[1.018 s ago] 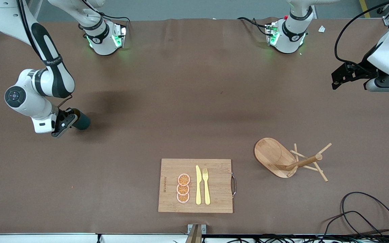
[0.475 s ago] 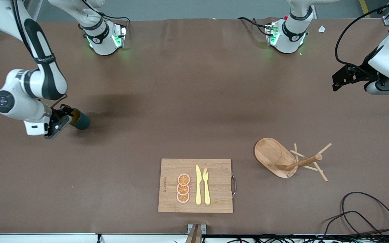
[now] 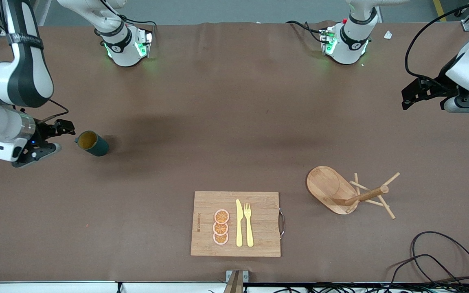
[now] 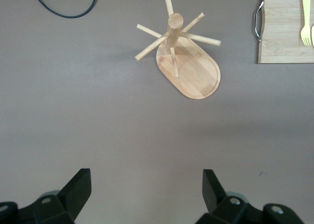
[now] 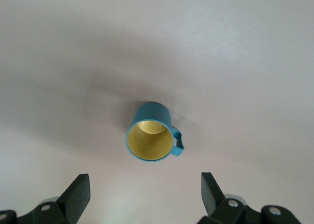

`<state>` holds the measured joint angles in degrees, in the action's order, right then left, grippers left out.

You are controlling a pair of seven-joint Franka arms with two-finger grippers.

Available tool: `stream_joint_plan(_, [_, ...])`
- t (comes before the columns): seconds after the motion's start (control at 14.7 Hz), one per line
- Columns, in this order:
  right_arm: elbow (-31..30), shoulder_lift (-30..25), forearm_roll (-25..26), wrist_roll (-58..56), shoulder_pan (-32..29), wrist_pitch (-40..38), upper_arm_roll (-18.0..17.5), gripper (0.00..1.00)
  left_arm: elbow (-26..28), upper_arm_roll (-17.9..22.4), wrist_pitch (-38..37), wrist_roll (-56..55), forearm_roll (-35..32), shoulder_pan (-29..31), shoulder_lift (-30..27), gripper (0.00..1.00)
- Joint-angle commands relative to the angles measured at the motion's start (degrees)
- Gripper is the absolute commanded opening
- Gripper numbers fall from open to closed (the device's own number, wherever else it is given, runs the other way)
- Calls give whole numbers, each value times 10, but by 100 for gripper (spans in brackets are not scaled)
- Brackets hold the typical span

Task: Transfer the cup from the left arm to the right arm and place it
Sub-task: 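Set the mug down, open the right gripper and lift away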

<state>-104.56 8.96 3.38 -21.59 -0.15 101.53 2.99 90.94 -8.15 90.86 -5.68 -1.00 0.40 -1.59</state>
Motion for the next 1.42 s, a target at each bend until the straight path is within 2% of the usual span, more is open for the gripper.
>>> stream_joint_plan(0.0, [62, -1, -11, 122, 13, -55, 1, 100, -12, -2, -2, 2, 1, 4, 4, 100])
stream_joint_plan(0.41, [171, 3, -35, 137, -6, -148, 7, 100, -12, -1, -2, -1, 0, 5, 5, 100])
stream_joint_plan(0.54, [197, 4, -61, 160, -26, -172, 7, 100, -12, -1, -2, -3, 0, 5, 5, 100])
stream_joint_plan(0.68, [220, 9, -56, 160, -32, -192, 6, 100, -12, -1, -2, -3, -1, 5, 5, 100])
stream_joint_plan(0.95, [228, 23, -42, 160, -29, -196, 5, 100, -12, -1, -2, -1, -1, 5, 5, 100])
stream_joint_plan(1.36, [242, 21, -52, 159, -29, -200, 4, 100, -12, -1, -2, 1, -1, 5, 7, 100])
